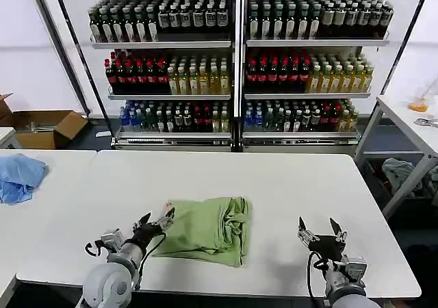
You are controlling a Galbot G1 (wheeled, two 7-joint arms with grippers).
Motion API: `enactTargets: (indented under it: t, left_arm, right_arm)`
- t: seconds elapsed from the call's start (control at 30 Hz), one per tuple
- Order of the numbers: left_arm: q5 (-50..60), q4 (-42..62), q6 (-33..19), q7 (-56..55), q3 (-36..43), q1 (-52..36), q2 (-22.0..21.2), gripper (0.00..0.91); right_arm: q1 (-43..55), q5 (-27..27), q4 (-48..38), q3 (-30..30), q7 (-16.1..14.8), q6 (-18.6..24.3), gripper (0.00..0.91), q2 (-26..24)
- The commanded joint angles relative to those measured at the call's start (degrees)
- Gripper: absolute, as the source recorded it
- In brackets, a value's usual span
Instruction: Fold and organize the clothes.
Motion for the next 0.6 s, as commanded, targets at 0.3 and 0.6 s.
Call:
enactTargets:
  t: [0.3,0.6]
  left_arm:
    - [-2.0,4.4,4.3,1.2,2.2,-1.9,-2.3,0.474]
    - [-10.1,3.5,2.4,2.4,0.9,-1.3,-3.0,0.020]
  right_arm:
    - [0.1,-0.2,0.4,-0.3,0.1,-0.2,0.907,0.2]
    - [-0.1,-0.3,0.7,-0.3,0.2,-0.3,0.907,0.5]
